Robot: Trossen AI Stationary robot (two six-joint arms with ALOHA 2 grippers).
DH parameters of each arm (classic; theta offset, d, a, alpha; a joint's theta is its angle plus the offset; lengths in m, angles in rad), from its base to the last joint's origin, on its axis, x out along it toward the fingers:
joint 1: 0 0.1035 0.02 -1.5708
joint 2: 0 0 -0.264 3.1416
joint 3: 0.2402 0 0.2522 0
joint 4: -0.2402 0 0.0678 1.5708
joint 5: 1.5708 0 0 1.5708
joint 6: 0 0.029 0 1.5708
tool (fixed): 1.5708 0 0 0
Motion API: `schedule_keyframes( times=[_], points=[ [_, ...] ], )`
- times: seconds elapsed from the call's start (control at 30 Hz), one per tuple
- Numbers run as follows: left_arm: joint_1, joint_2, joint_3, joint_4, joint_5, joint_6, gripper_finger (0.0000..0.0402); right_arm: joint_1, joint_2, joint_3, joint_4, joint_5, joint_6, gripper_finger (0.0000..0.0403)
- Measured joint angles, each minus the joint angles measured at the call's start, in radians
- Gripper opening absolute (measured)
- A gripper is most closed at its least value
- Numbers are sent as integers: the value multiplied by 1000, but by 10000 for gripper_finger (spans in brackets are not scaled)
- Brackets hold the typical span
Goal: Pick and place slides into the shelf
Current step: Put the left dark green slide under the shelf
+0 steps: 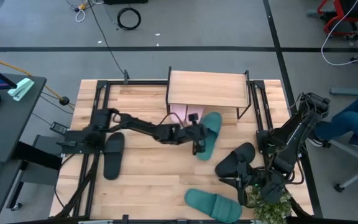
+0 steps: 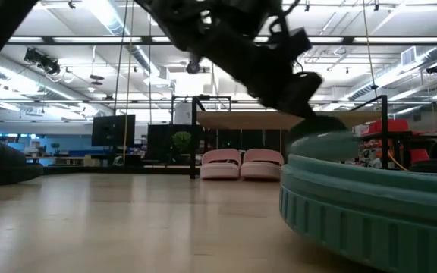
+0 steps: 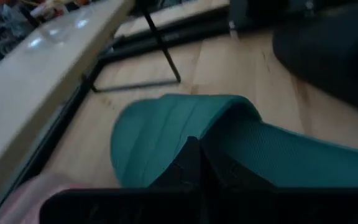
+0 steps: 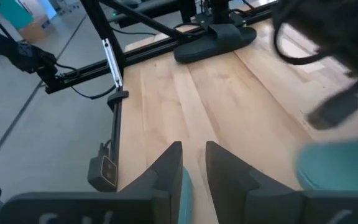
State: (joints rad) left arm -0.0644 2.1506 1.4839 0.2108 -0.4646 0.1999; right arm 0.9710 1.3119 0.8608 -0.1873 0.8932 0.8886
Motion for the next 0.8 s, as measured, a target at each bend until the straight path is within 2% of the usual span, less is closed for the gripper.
schedule_keyframes(
  times=[0.27, 0.53, 0.63, 0.8],
  points=[
    [57, 95, 192, -48, 5, 29, 0, 0, 0, 0, -5, -1, 10, 77],
    [129, 95, 191, -134, 13, 17, 0, 0, 0, 0, -10, -2, 12, 77],
    [149, 95, 191, -133, 51, -11, 0, 0, 0, 0, -9, -3, 12, 77],
    [174, 95, 191, -129, 57, -13, 0, 0, 0, 0, -8, -3, 11, 76]
  ],
)
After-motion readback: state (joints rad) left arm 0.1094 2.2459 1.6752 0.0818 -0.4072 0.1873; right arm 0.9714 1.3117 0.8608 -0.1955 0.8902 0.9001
